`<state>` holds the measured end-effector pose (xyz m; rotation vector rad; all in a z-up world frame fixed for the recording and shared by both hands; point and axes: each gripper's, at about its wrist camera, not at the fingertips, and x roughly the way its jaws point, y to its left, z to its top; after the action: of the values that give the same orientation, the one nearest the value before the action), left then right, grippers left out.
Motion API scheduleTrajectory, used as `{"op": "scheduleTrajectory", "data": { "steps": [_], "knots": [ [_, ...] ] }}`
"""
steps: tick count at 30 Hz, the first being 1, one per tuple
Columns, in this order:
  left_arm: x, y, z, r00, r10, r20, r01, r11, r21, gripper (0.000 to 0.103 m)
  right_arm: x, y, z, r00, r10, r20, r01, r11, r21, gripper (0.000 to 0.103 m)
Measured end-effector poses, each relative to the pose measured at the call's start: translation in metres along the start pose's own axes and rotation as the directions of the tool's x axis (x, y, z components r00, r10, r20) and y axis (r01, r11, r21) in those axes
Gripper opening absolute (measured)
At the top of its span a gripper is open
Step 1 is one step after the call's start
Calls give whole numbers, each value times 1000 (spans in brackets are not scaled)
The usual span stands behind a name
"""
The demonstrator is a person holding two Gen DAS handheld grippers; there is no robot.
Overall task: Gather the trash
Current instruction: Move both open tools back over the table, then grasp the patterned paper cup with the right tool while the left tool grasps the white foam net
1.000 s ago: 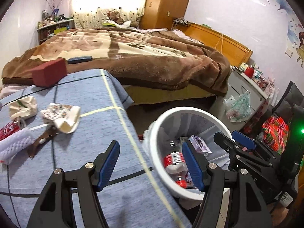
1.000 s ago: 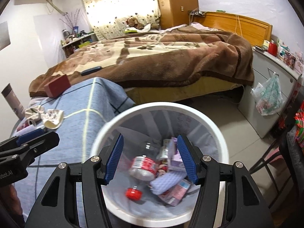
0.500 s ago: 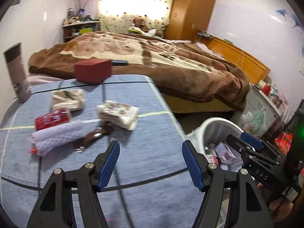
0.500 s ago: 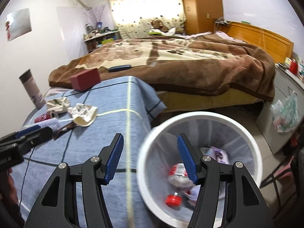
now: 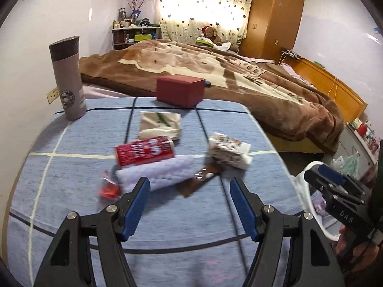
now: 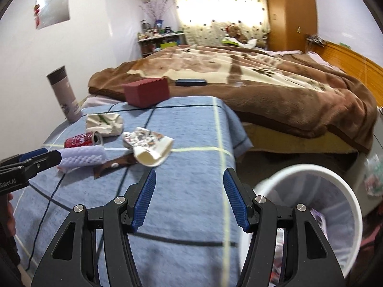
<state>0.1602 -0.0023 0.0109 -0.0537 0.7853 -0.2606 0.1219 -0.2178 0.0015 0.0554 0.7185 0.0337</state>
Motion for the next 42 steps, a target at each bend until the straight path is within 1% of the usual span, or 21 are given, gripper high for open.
{"op": "scheduleTrajectory", "data": {
  "steps": [3, 4, 8, 12, 16, 19, 22, 26, 27, 28, 29, 31, 32, 34, 35, 39, 41, 42],
  "knots": [
    [8, 11, 1, 998, 69, -6, -69, 997, 45, 72, 15, 12, 6, 1000, 12, -23, -12, 999, -41, 60],
    [9, 14, 2, 997, 79, -10, -78, 996, 53, 72, 19, 15, 7, 999, 15, -31, -17, 999, -48, 60],
    [15, 26, 7, 998, 59, -16, -58, 997, 59, 72, 33, 26, 13, 997, 45, -55, -49, 997, -63, 60],
    [27, 33, 9, 996, 71, -45, -68, 994, 80, 72, 41, 41, 16, 996, 71, -54, -77, 990, -119, 60],
    [35, 41, 13, 997, 59, -53, -55, 996, 71, 72, 56, 49, 21, 992, 94, -82, -104, 986, -127, 60],
    [42, 41, 14, 995, 75, -71, -68, 993, 97, 72, 68, 55, 23, 987, 110, -116, -126, 983, -136, 60],
    [45, 41, 13, 996, 36, -83, -28, 995, 100, 72, 74, 58, 23, 989, 84, -119, -102, 983, -152, 60],
    [52, 37, 9, 994, 27, -109, -15, 994, 111, 72, 79, 57, 22, 985, 99, -143, -119, 983, -137, 60],
    [54, 36, 7, 993, 15, -119, -2, 994, 109, 72, 79, 56, 22, 985, 97, -141, -116, 984, -134, 54],
    [55, 35, 5, 992, 0, -128, 14, 994, 108, 72, 78, 56, 21, 986, 96, -134, -113, 985, -133, 44],
    [57, 34, 4, 991, -12, -136, 26, 994, 106, 72, 78, 56, 21, 987, 91, -130, -108, 985, -132, 41],
    [57, 31, 2, 991, -10, -133, 24, 994, 110, 72, 79, 55, 21, 987, 86, -133, -102, 987, -126, 36],
    [57, 29, 1, 990, -20, -138, 36, 993, 112, 72, 81, 54, 22, 986, 91, -139, -108, 987, -119, 35],
    [58, 24, -3, 987, -56, -154, 74, 991, 114, 72, 83, 53, 22, 985, 101, -143, -117, 987, -111, 26],
    [60, 22, -4, 984, -69, -164, 89, 989, 116, 72, 83, 53, 22, 984, 107, -145, -123, 986, -108, 24],
    [62, 13, -9, 980, -85, -179, 110, 984, 140, 72, 81, 54, 22, 983, 117, -142, -132, 986, -105, 23],
    [61, 12, -6, 984, -75, -162, 100, 983, 153, 72, 82, 51, 22, 983, 118, -144, -133, 986, -96, 23],
    [60, 13, -4, 988, -53, -142, 76, 984, 160, 72, 81, 49, 22, 982, 122, -143, -135, 987, -88, 23]
  ]
}}
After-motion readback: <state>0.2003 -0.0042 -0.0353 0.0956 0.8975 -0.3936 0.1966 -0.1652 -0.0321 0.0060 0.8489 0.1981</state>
